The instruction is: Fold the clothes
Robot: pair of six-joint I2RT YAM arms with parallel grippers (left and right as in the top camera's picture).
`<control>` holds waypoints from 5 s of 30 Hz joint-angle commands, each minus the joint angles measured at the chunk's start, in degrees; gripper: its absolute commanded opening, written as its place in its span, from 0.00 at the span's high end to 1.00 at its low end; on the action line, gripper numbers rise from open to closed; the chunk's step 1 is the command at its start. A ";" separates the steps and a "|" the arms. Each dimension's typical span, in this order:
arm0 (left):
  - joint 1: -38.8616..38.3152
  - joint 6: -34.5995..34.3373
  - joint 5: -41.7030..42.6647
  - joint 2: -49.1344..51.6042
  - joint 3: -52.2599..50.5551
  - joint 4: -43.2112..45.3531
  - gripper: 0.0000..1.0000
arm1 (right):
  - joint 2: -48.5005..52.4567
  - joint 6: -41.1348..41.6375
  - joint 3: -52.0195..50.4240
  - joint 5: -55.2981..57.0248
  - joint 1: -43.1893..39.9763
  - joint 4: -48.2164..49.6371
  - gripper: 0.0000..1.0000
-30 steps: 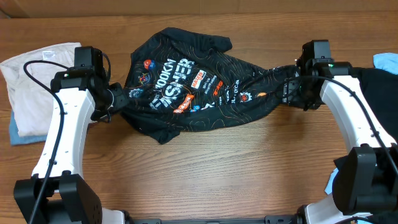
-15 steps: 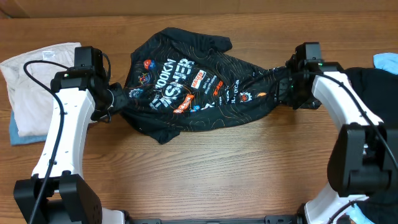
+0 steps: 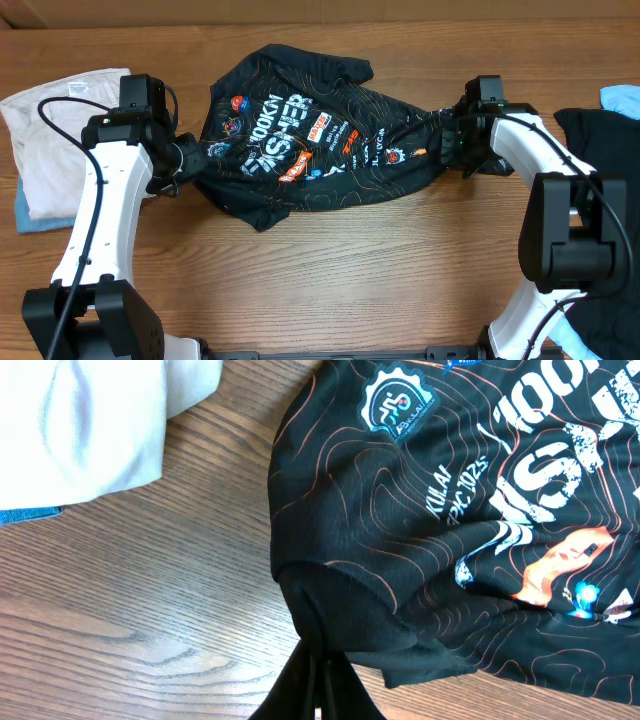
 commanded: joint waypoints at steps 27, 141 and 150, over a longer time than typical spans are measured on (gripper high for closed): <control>-0.39 1.38 -0.59 -0.02 0.22 0.20 0.96 | -12.96 4.76 7.63 6.14 -0.11 -25.62 0.92; -0.39 1.33 -0.15 -0.02 0.22 0.96 0.95 | 3.17 5.66 2.43 4.39 -1.49 -6.40 0.66; -0.39 1.33 -0.17 -0.02 0.22 1.07 0.95 | -2.97 5.66 2.58 4.46 -1.77 -7.43 0.56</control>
